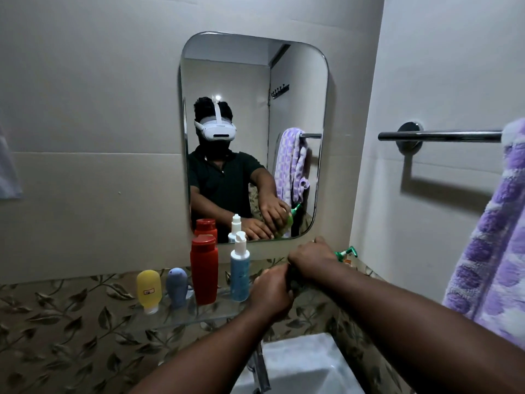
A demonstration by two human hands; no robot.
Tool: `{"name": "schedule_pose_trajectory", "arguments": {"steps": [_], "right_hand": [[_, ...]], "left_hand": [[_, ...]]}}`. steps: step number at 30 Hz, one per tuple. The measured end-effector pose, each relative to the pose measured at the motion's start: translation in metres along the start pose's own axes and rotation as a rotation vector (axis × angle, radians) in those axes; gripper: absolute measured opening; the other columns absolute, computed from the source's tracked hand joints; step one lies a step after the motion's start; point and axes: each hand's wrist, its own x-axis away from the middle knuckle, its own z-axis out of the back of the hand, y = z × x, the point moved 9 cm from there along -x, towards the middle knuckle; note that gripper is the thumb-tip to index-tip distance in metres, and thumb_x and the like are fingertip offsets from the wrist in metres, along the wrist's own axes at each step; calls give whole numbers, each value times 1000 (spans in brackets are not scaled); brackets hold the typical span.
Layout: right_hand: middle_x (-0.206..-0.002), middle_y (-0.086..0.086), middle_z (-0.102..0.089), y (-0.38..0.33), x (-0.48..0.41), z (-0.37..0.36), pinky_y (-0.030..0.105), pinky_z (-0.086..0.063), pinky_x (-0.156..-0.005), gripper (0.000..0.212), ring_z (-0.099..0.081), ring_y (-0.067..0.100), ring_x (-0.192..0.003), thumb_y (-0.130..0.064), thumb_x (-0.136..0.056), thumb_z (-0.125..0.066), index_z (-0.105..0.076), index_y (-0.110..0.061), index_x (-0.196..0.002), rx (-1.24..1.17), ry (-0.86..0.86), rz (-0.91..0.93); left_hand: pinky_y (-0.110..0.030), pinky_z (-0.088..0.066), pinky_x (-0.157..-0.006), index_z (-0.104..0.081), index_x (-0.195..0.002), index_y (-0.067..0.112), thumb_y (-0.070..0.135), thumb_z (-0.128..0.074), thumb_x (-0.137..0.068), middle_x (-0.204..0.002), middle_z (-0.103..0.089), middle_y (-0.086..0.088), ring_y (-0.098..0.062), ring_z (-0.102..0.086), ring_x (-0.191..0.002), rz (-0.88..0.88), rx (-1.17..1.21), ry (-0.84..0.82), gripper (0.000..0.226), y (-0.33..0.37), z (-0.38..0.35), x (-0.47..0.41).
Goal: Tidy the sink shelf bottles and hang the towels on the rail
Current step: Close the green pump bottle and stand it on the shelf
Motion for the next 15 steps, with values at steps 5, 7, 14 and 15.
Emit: {"name": "schedule_pose_trajectory", "arguments": {"steps": [5, 7, 14, 15], "right_hand": [[-117, 9, -71, -11, 0, 17, 53, -15, -123, 23, -54, 31, -126, -28, -94, -62, -69, -20, -114, 98, 178, 77], [-116, 11, -68, -17, 6, 25, 56, -7, -125, 24, -52, 32, -124, -23, -93, -62, -66, -19, -116, 78, 275, 144], [-93, 8, -62, -34, 58, 30, 40, -50, -79, 12, -58, 30, -85, -23, -86, -64, -63, -17, -96, 52, 950, 364], [-90, 7, -60, -30, 59, 23, 40, -47, -73, 14, -56, 30, -81, -25, -84, -67, -62, -17, -94, -13, 957, 309]], "left_hand": [[-43, -55, -87, -56, -115, 33, 32, -63, -89, -118, -69, 5, -24, -64, -110, 59, 80, 48, 27, -12, 1, -7], [-44, -55, -86, -55, -116, 34, 33, -64, -91, -118, -68, 5, -24, -64, -110, 89, 115, 64, 27, -17, 2, -10], [-43, -54, -81, -53, -110, 23, 29, -66, -90, -110, -64, 0, -25, -62, -101, 120, 125, 88, 24, -28, -2, -15], [-43, -53, -81, -52, -110, 22, 24, -67, -88, -109, -63, -1, -26, -62, -101, 131, 144, 84, 26, -30, -4, -15]]}}
